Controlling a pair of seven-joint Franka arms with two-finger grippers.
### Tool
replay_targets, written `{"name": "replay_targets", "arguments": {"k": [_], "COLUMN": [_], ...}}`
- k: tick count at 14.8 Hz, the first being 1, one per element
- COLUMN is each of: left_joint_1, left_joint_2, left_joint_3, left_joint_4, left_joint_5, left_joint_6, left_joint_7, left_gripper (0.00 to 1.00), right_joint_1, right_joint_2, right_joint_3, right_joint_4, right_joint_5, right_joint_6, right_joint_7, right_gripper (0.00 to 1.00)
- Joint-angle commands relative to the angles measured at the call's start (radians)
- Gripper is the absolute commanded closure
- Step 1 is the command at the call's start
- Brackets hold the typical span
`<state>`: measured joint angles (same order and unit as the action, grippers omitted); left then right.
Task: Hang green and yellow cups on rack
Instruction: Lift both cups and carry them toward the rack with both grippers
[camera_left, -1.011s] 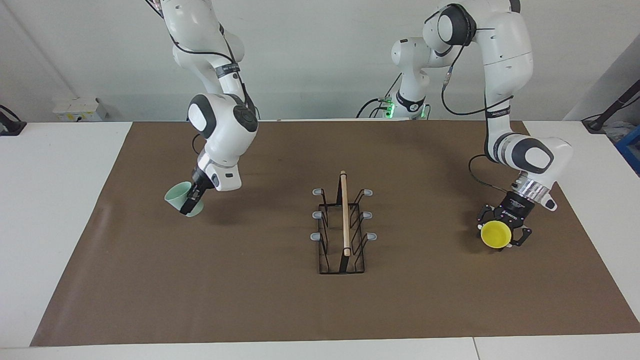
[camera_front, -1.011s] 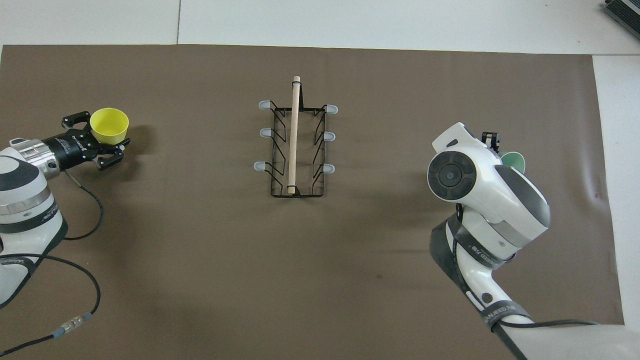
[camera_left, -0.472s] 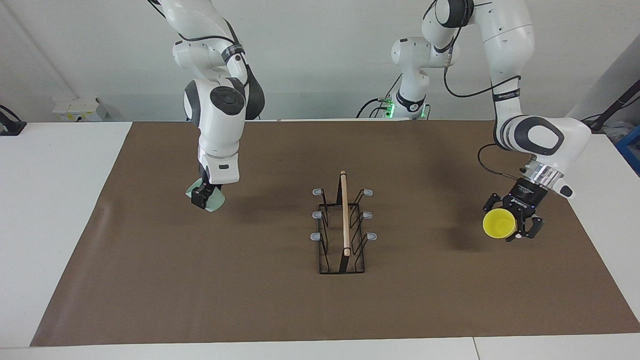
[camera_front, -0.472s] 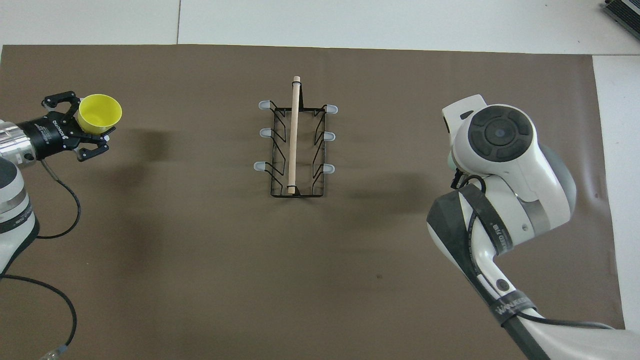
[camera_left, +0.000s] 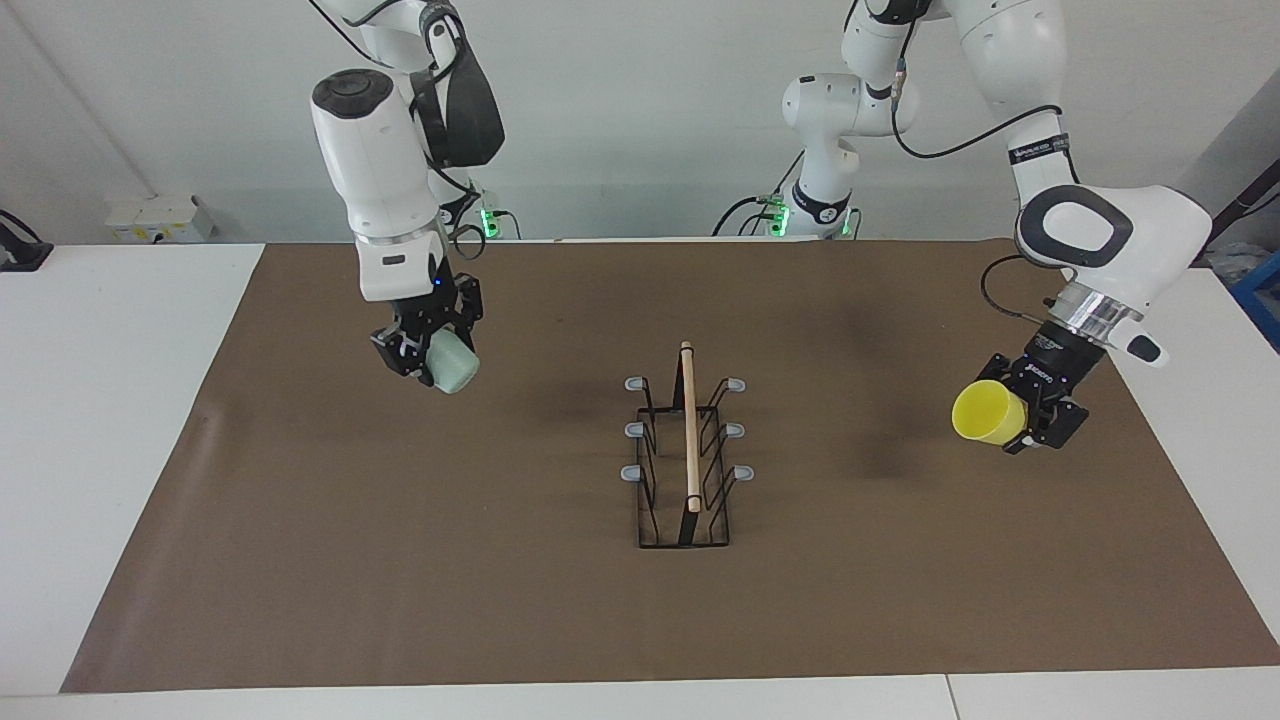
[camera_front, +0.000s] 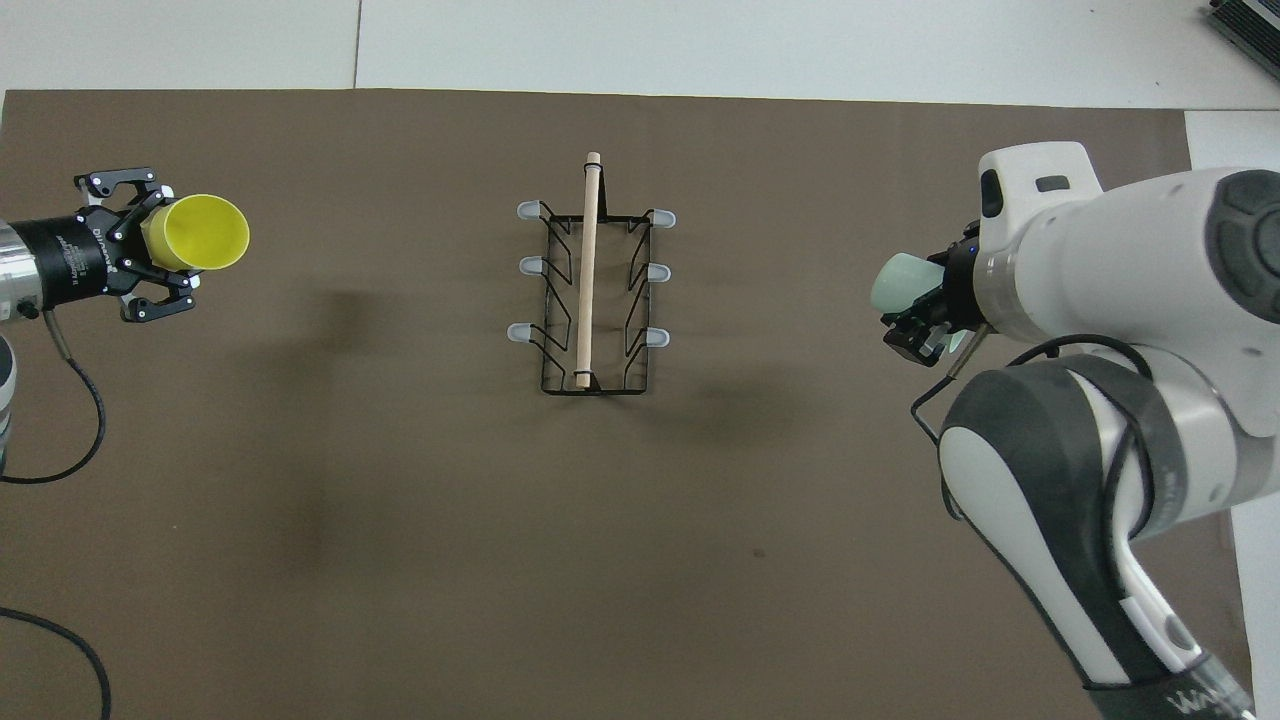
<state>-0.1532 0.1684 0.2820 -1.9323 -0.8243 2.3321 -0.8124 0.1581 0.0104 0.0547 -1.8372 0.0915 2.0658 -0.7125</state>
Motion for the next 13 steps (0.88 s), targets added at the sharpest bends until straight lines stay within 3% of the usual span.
{"name": "replay_targets", "arguments": {"k": [1,7,13], "left_joint_1": [-0.012,-0.012,-0.012], "left_joint_2": [-0.061,-0.069,-0.072], "left_joint_3": [-0.038,-0.229,-0.447], "left_joint_4": [-0.033,0.013,0.013], "left_joint_5": [0.138,0.548,1.003], "left_joint_6": [-0.013,-0.022,-0.037], "left_joint_7": [-0.033,-0.263,-0.378], "left_gripper": [1.00,1.00,1.00], "right_joint_1": [-0.035,-0.069,-0.129], "right_joint_2": [-0.053,-0.078,-0.150], "right_joint_3": [0.004,0.002,0.001], "right_joint_4": [-0.025,-0.051,-0.183], "right_joint_5": [0.158,0.476,0.818], "right_joint_6": [0.019,0.072,0.109], "right_joint_7": [-0.082,-0.290,-0.589], "right_gripper": [1.00,1.00,1.00]}}
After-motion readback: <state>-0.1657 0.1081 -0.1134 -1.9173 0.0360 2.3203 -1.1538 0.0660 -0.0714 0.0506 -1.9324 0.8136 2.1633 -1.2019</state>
